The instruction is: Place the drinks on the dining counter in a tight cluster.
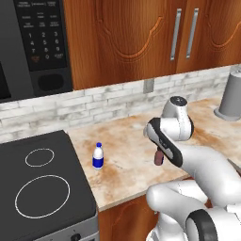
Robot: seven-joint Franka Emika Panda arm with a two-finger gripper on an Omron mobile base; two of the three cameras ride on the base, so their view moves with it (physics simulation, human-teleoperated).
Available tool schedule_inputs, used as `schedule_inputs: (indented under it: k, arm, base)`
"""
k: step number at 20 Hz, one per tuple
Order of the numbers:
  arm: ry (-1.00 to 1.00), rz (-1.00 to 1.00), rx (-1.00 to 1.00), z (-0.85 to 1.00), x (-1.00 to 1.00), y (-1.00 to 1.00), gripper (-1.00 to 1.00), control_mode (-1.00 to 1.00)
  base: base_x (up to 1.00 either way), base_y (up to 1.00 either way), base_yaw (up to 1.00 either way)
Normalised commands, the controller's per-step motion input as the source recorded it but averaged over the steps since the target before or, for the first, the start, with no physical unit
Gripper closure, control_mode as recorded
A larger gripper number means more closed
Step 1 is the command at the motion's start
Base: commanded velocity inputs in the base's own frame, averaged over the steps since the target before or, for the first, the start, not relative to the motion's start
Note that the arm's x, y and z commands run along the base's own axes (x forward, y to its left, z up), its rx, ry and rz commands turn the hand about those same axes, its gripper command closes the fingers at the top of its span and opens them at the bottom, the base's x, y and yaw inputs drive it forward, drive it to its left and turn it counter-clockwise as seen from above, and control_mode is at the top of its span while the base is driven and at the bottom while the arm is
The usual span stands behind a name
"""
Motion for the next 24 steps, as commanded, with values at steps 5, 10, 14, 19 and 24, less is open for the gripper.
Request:
schedule_inputs:
  k: [5,10,14,19,24]
  arm:
    - [0.05,0.0,-0.02,-0.03,-0.01,-0.04,-1.0,-1.0]
    - [0.02,0.0,0.0,-0.08,-0.02,-0.05,-1.0,-1.0]
    - [0.0,0.0,0.0,-0.31,0.0,0.0,-1.0,-1.0]
    - [0.0,0.0,0.0,-0.23,-0.02,0.0,-1.0,-1.0]
    - [0.0,0.0,0.0,-0.2,0.0,0.0,-1.0,-1.0]
  base:
    - [0.0,0.0,0.0]
    - [0.0,0.0,0.0]
    - [0.0,0.0,0.0]
    - [0.0,0.0,0.0]
    - [0.0,0.0,0.0]
